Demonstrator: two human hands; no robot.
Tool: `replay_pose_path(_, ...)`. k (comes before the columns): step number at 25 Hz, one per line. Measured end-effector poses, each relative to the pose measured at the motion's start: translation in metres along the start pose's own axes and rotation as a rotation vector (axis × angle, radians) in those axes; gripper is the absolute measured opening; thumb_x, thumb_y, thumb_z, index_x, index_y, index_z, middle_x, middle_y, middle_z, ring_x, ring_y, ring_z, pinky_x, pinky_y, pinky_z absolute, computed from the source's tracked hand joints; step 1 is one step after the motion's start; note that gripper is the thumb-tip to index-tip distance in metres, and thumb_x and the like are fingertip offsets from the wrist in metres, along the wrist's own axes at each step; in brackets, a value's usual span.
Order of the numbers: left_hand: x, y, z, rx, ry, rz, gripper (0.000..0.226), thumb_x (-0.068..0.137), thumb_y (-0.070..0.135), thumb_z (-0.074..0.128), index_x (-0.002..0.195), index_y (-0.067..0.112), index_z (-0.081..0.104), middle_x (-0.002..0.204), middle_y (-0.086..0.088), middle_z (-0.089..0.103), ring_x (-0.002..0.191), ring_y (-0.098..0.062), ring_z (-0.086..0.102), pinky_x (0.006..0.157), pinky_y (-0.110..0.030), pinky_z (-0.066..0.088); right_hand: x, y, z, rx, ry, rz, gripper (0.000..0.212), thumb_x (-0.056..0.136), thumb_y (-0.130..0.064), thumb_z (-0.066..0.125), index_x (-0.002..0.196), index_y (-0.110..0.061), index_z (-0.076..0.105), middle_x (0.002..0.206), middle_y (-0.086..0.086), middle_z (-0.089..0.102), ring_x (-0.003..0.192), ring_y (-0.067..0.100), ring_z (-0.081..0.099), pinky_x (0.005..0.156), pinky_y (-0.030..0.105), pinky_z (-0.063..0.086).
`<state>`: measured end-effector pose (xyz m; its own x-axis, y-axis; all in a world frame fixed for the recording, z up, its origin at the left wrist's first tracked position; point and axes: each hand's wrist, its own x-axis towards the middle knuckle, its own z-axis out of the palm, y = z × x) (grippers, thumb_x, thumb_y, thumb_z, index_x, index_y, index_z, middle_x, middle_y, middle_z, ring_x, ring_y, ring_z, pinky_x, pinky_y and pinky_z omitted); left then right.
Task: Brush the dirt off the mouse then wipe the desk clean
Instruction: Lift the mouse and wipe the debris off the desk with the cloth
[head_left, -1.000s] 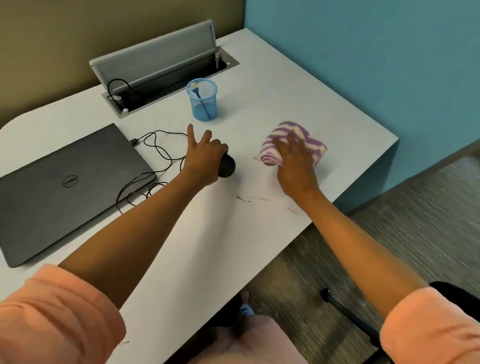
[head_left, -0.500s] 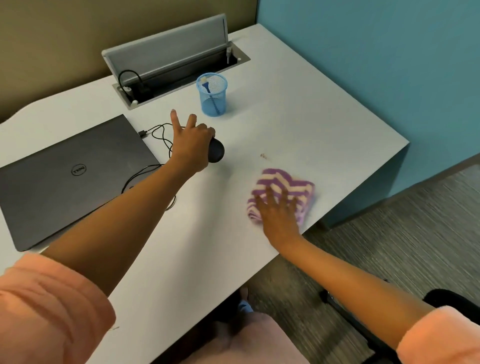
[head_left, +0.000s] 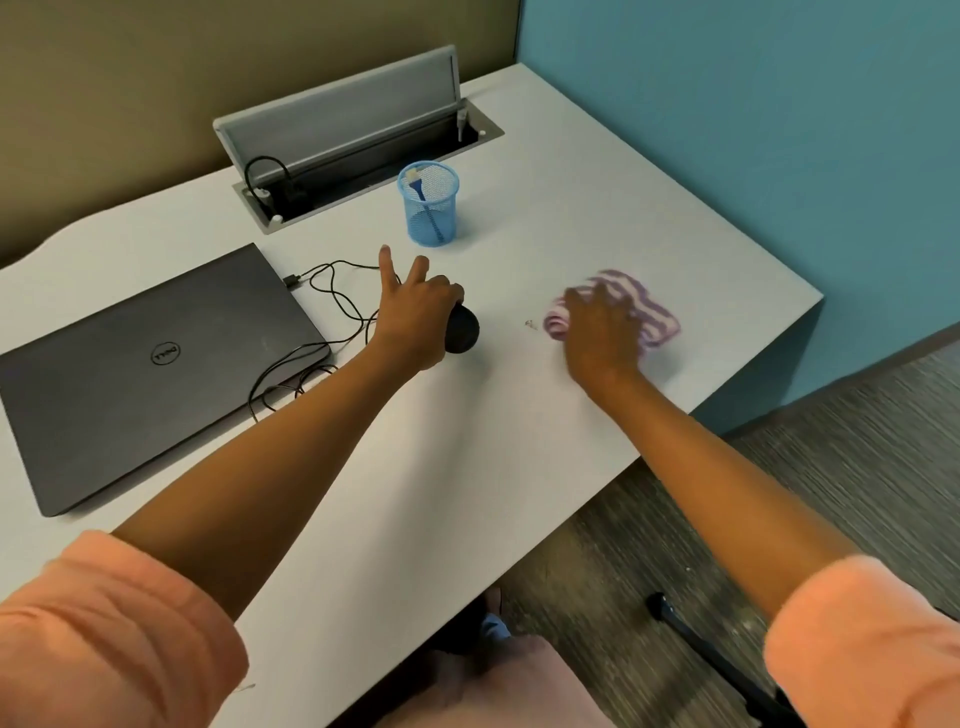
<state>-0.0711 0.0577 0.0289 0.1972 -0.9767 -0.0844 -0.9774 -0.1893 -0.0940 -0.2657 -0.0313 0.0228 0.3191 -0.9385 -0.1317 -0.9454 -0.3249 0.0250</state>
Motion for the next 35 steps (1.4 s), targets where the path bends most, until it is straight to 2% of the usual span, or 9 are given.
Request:
replay_pose_path(2, -0.001, -0.002, 0.005, 0.003, -0.023, 0.052, 0.058, 0.079, 0.017, 0.078, 0.132, 0.026, 0.058, 0.13, 0.005, 0.062, 0.141, -0.027, 0.03, 0.117, -0.068, -0.002, 0.023, -0.039, 0.007, 0.024, -0.086, -0.171, 0.049, 0.1, -0.018, 0.048, 0.147, -0.02, 0.036, 0.155, 0.016, 0.028, 0.142, 0.047, 0.024, 0.111, 0.059, 0.031)
replay_pose_path(6, 0.0, -0.002, 0.015, 0.008, -0.074, 0.125, 0.058, 0.082, 0.012, 0.073, 0.135, 0.028, 0.055, 0.135, 0.007, 0.059, 0.142, -0.027, 0.028, 0.117, -0.067, -0.003, 0.039, -0.061, 0.027, -0.158, -0.157, -0.336, 0.058, 0.096, -0.032, 0.055, 0.149, -0.021, 0.033, 0.155, 0.013, 0.03, 0.144, 0.041, 0.024, 0.116, 0.054, 0.027)
replay_pose_path(12, 0.014, 0.016, 0.021, 0.018, -0.124, 0.212, 0.058, 0.082, 0.011, 0.071, 0.134, 0.027, 0.054, 0.133, 0.008, 0.058, 0.142, -0.026, 0.027, 0.118, -0.066, -0.001, 0.011, 0.022, 0.025, -0.275, -0.323, -0.096, 0.039, 0.093, -0.009, 0.053, 0.131, -0.012, 0.053, 0.132, 0.014, 0.057, 0.123, 0.039, 0.053, 0.101, 0.053, 0.045)
replay_pose_path(17, 0.025, 0.045, 0.021, -0.002, -0.132, 0.284, 0.055, 0.083, 0.009, 0.069, 0.134, 0.025, 0.055, 0.129, 0.006, 0.059, 0.139, -0.025, 0.03, 0.118, -0.065, -0.001, -0.023, 0.114, 0.014, -0.49, -0.813, 0.068, 0.023, 0.091, -0.019, 0.052, 0.106, -0.006, 0.063, 0.103, 0.005, 0.063, 0.105, 0.026, 0.063, 0.097, 0.037, 0.049)
replay_pose_path(20, 0.032, 0.056, 0.023, -0.009, -0.127, 0.316, 0.056, 0.083, 0.009, 0.07, 0.134, 0.025, 0.056, 0.129, 0.006, 0.059, 0.139, -0.026, 0.03, 0.118, -0.065, -0.002, -0.022, 0.15, 0.003, -0.323, -0.584, 0.22, 0.016, 0.09, -0.015, 0.047, 0.083, -0.004, 0.057, 0.075, 0.006, 0.057, 0.076, 0.023, 0.06, 0.075, 0.033, 0.05)
replay_pose_path(22, 0.035, 0.061, 0.026, -0.013, -0.132, 0.327, 0.055, 0.083, 0.009, 0.07, 0.134, 0.025, 0.056, 0.129, 0.006, 0.059, 0.139, -0.025, 0.031, 0.118, -0.065, -0.002, -0.011, 0.162, -0.003, -0.234, -0.378, 0.319, 0.017, 0.091, -0.015, 0.049, 0.088, -0.001, 0.057, 0.072, 0.009, 0.053, 0.076, 0.027, 0.058, 0.07, 0.036, 0.048)
replay_pose_path(25, 0.038, 0.063, 0.028, -0.014, -0.149, 0.334, 0.054, 0.084, 0.009, 0.07, 0.134, 0.025, 0.056, 0.129, 0.006, 0.059, 0.138, -0.025, 0.031, 0.118, -0.064, -0.001, 0.007, 0.155, -0.014, -0.155, -0.155, 0.34, 0.029, 0.087, -0.01, 0.058, 0.115, -0.003, 0.059, 0.098, 0.016, 0.065, 0.096, 0.034, 0.063, 0.078, 0.042, 0.052)
replay_pose_path(29, 0.041, 0.064, 0.034, -0.023, -0.159, 0.329, 0.055, 0.083, 0.01, 0.07, 0.134, 0.025, 0.055, 0.13, 0.006, 0.057, 0.138, -0.025, 0.031, 0.118, -0.064, -0.001, 0.026, 0.127, -0.016, -0.019, 0.082, 0.25, 0.044, 0.089, -0.01, 0.06, 0.132, -0.012, 0.05, 0.125, 0.016, 0.059, 0.11, 0.035, 0.06, 0.076, 0.045, 0.053)
replay_pose_path(35, 0.048, 0.066, 0.042, -0.072, -0.162, 0.324, 0.055, 0.081, 0.008, 0.069, 0.132, 0.023, 0.055, 0.129, 0.003, 0.056, 0.137, -0.025, 0.032, 0.118, -0.064, -0.001, 0.055, 0.075, 0.01, 0.149, 0.16, 0.044, 0.053, 0.094, -0.007, 0.049, 0.146, -0.014, 0.036, 0.151, 0.015, 0.038, 0.137, 0.037, 0.039, 0.104, 0.05, 0.045)
